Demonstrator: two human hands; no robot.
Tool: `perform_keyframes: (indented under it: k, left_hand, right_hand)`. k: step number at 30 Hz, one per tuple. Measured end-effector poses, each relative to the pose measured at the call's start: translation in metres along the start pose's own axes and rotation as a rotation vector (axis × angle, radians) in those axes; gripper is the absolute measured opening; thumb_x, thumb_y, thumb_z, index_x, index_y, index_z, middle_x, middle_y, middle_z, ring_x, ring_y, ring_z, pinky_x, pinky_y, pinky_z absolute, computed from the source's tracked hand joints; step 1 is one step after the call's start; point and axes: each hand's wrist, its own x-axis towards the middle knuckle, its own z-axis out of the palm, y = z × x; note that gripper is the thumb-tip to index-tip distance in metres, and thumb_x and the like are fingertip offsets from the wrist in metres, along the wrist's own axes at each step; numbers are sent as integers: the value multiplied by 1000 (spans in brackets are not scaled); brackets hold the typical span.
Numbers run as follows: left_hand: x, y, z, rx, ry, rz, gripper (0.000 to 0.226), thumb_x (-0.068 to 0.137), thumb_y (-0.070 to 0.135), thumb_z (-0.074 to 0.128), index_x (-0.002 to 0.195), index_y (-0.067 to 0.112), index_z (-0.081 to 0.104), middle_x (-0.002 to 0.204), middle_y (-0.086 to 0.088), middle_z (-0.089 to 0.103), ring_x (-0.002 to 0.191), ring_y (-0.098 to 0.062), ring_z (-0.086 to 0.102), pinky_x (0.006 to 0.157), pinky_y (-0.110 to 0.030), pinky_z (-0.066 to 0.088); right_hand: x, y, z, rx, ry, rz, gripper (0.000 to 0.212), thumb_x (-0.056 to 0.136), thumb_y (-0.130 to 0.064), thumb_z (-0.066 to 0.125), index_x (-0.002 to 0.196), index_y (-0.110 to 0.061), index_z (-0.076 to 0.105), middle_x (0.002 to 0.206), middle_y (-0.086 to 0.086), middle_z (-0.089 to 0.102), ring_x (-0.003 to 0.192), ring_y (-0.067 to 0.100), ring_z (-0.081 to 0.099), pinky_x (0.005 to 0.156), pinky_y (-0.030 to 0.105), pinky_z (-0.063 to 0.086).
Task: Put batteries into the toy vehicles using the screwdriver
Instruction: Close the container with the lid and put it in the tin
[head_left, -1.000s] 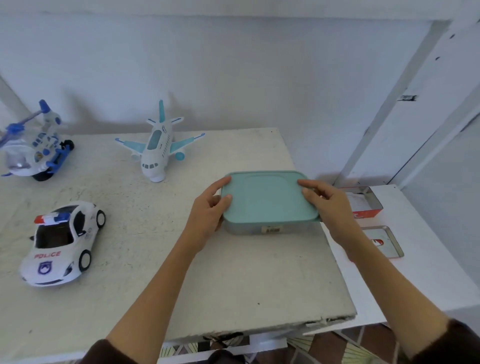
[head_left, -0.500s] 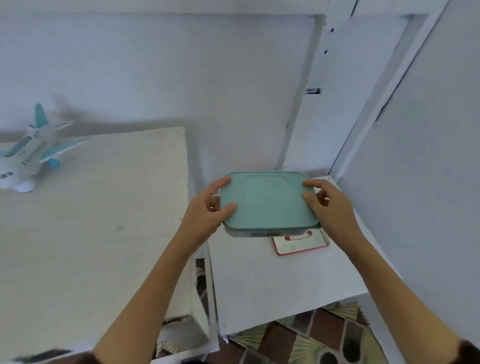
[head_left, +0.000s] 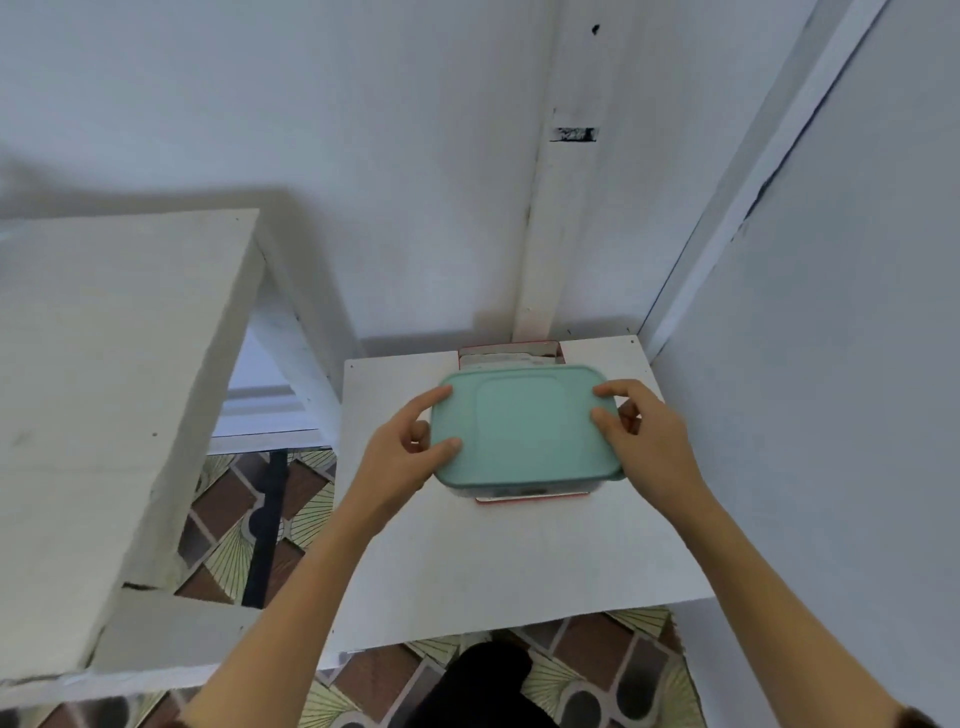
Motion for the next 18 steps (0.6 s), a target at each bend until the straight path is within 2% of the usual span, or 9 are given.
perform_keyframes:
  k: [7, 12, 18]
  left_hand:
    - [63, -36, 25, -21, 33, -100, 55, 87, -1, 65, 126, 36, 56, 72, -5, 34, 61, -11, 36, 51, -15, 34]
    - [124, -58, 35, -16, 18, -179, 58, 88, -5, 60, 128, 36, 53, 60, 12, 36, 55, -4, 37, 52, -15, 36]
    - [197, -82, 39, 13, 18, -270, 64, 87, -12, 52, 134, 31, 49, 68, -1, 34, 59, -12, 35, 49, -16, 35]
  right_hand:
    - [73, 48, 15, -50, -105, 50, 19, 87, -12, 58, 104, -20, 58, 70, -1, 44, 63, 13, 42, 58, 23, 40]
    - [136, 73, 29, -100, -213, 67, 23, 87, -13, 58, 110, -19, 56, 74, -3, 47, 67, 13, 45, 61, 26, 43]
    - [207, 109, 59, -119, -298, 84, 27, 86, -11, 60, 112, -18, 55, 72, -2, 46, 64, 8, 44, 58, 17, 38]
